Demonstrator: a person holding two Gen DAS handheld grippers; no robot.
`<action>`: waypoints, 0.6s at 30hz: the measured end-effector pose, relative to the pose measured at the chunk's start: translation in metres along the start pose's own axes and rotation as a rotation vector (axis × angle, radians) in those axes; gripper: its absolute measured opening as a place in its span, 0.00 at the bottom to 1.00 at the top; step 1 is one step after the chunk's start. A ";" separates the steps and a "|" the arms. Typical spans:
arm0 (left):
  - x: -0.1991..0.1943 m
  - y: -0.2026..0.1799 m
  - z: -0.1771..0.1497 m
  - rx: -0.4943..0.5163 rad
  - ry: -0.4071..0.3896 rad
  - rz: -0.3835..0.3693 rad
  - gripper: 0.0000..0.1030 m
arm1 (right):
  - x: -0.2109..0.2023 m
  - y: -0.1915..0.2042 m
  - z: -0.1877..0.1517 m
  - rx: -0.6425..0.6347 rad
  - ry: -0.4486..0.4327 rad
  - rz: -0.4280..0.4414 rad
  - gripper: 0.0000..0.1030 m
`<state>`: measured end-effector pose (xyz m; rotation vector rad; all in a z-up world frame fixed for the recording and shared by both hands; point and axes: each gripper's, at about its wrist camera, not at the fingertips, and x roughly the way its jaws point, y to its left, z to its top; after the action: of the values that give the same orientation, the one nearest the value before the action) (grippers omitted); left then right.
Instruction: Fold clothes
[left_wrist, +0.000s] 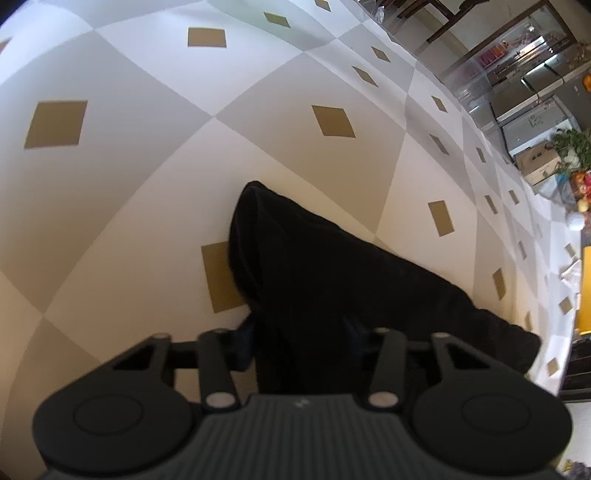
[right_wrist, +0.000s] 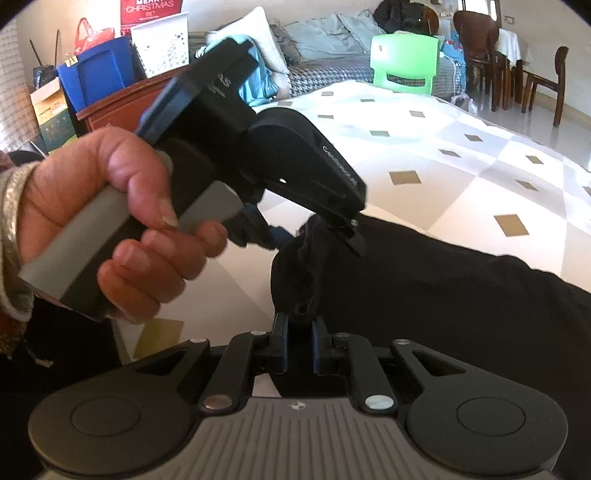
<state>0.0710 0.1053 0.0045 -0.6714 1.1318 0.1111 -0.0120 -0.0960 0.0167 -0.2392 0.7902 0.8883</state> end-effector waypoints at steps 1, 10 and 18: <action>0.000 -0.001 0.000 0.003 -0.001 0.007 0.26 | 0.002 0.000 -0.001 -0.002 0.010 0.000 0.24; 0.000 0.002 -0.002 -0.031 0.014 0.021 0.22 | 0.008 0.004 -0.006 -0.021 0.045 0.038 0.47; -0.001 0.004 -0.002 -0.055 0.025 0.022 0.22 | 0.014 0.012 -0.006 -0.051 0.031 0.006 0.55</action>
<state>0.0676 0.1080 0.0027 -0.7112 1.1638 0.1534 -0.0192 -0.0828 0.0042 -0.2962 0.7977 0.9133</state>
